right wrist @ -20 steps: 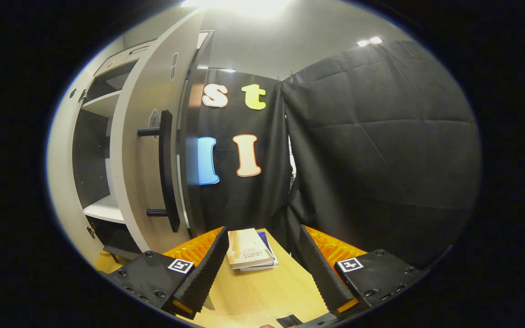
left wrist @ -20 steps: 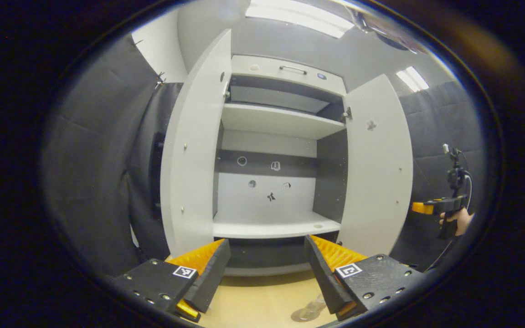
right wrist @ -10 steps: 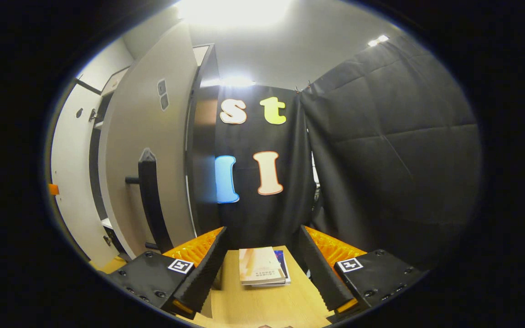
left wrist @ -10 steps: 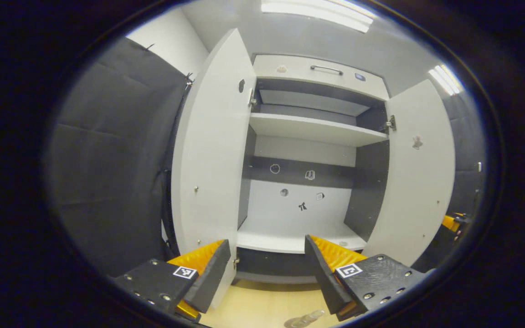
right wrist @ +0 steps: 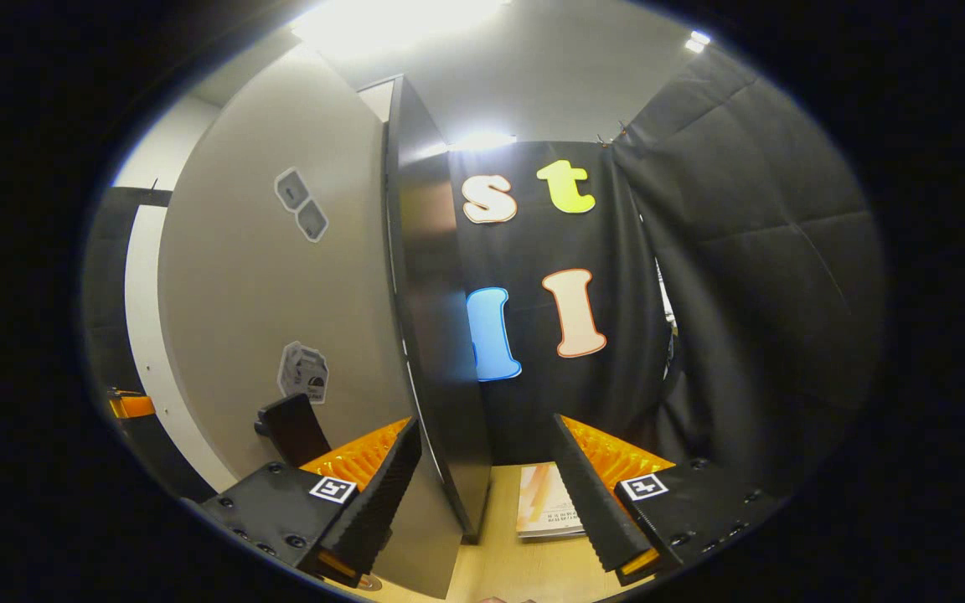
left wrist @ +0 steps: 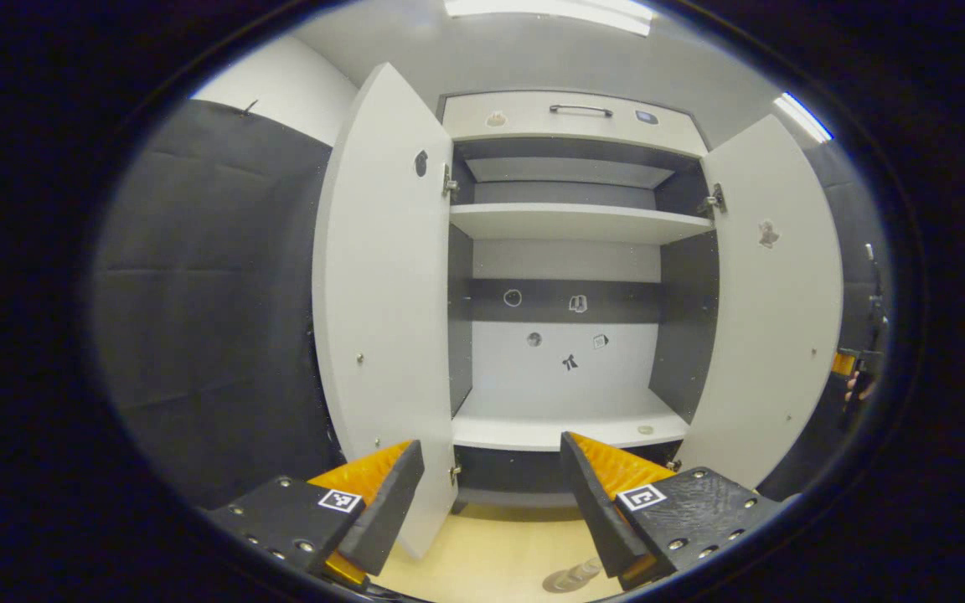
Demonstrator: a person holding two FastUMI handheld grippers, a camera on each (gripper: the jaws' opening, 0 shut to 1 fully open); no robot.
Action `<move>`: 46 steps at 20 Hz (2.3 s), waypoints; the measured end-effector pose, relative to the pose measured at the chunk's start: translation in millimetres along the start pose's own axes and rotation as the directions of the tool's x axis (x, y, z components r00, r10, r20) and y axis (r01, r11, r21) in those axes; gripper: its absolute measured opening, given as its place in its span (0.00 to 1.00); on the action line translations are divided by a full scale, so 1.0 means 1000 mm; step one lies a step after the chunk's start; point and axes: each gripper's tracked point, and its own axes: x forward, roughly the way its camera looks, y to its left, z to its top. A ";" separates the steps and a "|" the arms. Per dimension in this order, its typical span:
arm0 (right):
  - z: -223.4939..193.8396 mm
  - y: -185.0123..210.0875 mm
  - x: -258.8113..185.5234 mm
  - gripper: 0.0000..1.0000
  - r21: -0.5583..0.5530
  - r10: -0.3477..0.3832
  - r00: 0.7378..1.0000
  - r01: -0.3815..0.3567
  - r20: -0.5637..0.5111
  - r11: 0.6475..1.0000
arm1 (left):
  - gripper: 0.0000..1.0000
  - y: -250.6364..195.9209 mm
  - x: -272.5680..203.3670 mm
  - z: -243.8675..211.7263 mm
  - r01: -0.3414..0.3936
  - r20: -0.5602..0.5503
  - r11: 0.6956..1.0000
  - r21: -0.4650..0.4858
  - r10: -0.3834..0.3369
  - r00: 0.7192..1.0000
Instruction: Grasp the bottle in the cabinet with the left hand and place it on the coaster, then close the right door with the right hand and the left door with the left hand.
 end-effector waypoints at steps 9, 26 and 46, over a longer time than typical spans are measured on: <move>0.008 0.006 -0.014 0.97 -0.126 -0.169 0.985 0.172 0.033 0.977 | 0.94 0.036 -0.002 -0.013 0.063 -0.005 0.998 -0.025 -0.064 0.998; -0.005 0.116 0.007 0.97 -0.093 -0.159 0.985 0.164 0.065 0.982 | 0.95 0.095 -0.020 -0.068 0.062 -0.062 0.998 -0.025 -0.063 0.996; -0.060 0.188 0.001 0.98 0.034 -0.149 0.989 0.148 0.024 0.988 | 1.00 0.240 -0.035 -0.078 -0.062 0.006 0.989 -0.133 0.063 0.998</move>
